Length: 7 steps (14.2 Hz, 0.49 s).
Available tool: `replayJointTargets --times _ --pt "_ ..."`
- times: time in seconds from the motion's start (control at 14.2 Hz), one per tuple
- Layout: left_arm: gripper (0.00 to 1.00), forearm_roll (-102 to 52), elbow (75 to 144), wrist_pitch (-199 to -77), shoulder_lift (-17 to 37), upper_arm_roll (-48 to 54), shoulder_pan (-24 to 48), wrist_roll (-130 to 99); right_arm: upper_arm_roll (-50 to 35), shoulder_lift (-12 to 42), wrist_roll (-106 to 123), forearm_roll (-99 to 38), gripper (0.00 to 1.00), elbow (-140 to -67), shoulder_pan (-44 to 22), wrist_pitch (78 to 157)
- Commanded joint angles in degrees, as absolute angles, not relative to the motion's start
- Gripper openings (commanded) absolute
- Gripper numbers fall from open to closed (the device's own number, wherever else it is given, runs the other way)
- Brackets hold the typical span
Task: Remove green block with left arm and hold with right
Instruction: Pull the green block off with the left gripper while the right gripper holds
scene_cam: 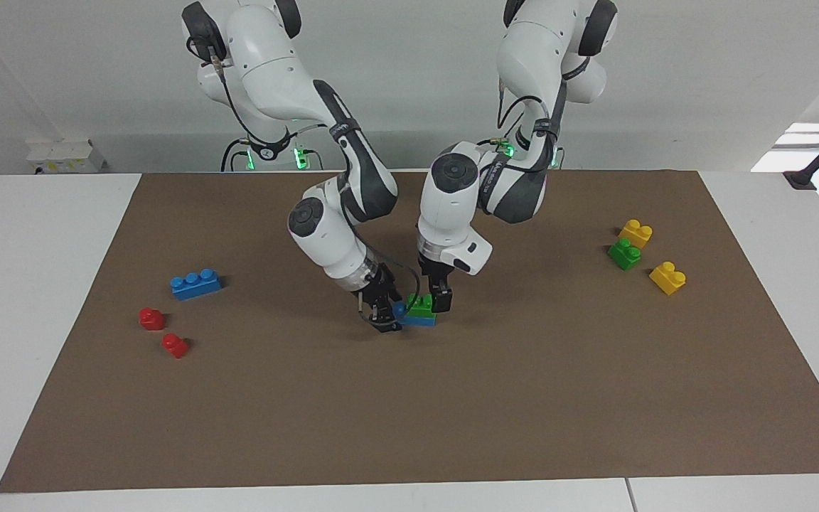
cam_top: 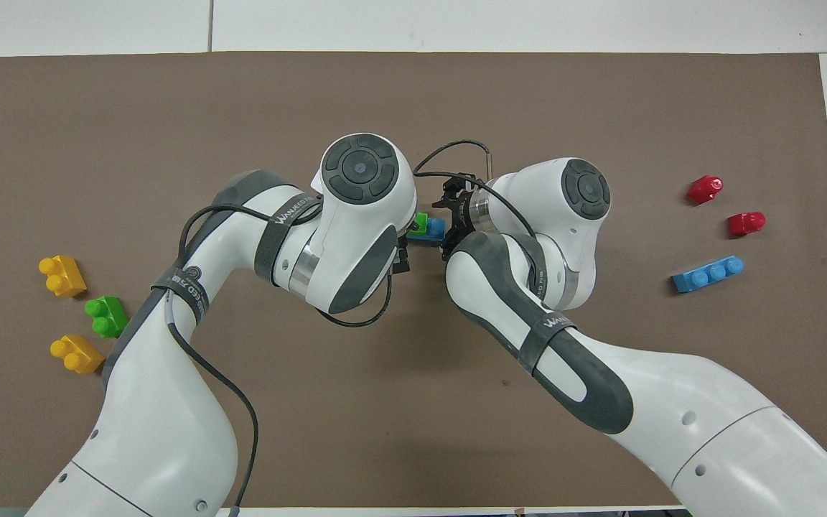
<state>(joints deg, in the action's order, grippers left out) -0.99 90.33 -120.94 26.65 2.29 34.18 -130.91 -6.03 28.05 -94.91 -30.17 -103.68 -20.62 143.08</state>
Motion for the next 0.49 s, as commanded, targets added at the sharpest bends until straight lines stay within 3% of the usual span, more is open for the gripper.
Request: replayJointTargets --times 0.0,0.28,0.42 --pt "1.0 0.7 88.86 -122.6 28.56 1.76 34.89 -132.45 -5.98 27.95 -95.62 -31.29 0.55 -104.85 -21.01 146.33" --pt "1.0 1.23 89.38 -124.27 28.74 1.76 34.89 -132.71 -5.98 28.04 -95.45 -32.68 0.43 -104.77 -21.09 146.69" --pt "1.0 1.41 89.47 -124.72 29.0 1.76 34.89 -133.06 -5.98 28.04 -95.45 -33.22 0.25 -104.77 -21.79 147.04"
